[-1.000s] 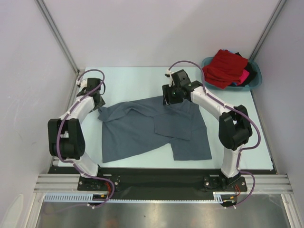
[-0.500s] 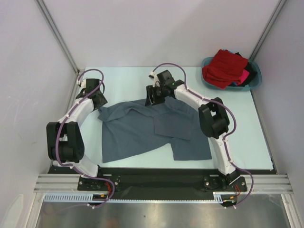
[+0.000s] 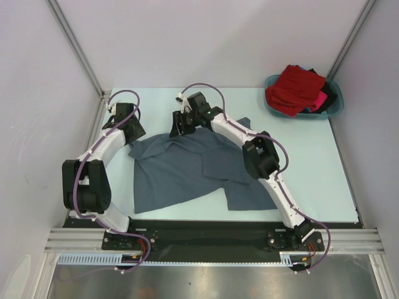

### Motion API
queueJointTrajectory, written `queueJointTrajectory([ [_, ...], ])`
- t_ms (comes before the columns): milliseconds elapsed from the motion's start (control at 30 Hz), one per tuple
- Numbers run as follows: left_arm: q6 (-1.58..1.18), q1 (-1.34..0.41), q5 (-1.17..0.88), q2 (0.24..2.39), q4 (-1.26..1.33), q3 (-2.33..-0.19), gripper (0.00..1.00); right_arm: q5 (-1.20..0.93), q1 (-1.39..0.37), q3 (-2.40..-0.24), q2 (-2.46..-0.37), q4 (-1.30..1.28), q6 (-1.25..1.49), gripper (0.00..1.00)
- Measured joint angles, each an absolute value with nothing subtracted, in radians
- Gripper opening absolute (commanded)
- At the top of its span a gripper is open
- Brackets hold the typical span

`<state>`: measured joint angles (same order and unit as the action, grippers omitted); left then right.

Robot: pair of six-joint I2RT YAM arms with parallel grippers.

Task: Fold and stack the t-shirts
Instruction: Fold the tshirt

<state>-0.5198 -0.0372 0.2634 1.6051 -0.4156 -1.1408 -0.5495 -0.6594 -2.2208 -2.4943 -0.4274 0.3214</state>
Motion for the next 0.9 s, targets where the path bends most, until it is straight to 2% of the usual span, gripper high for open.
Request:
queueJointTrajectory([
  [200,-0.512,-0.038,0.259,1.604,-0.413,-1.141,0.59,-0.502,-0.664,-2.288,-2.587,-0.469,0.309,0.50],
  [567,-0.498,-0.038,0.252,1.603,-0.406,-1.141,0.58,-0.395,-0.703,-2.260,-2.580,-0.511,0.218,0.45],
  [667,-0.496,-0.039,0.249,1.603,-0.405,-1.141,0.58,-0.373,-0.711,-2.190,-2.543,-0.485,0.200,0.28],
  [700,-0.496,-0.038,0.249,1.603,-0.406,-1.141,0.57,-0.366,-0.713,-2.168,-2.531,-0.484,0.196,0.12],
  [767,-0.496,-0.039,0.247,1.603,-0.405,-1.141,0.58,-0.353,-0.716,-2.142,-2.520,-0.485,0.183,0.00],
  [900,-0.496,-0.039,0.247,1.603,-0.405,-1.141,0.58,-0.344,-0.717,-2.091,-2.495,-0.450,0.179,0.00],
])
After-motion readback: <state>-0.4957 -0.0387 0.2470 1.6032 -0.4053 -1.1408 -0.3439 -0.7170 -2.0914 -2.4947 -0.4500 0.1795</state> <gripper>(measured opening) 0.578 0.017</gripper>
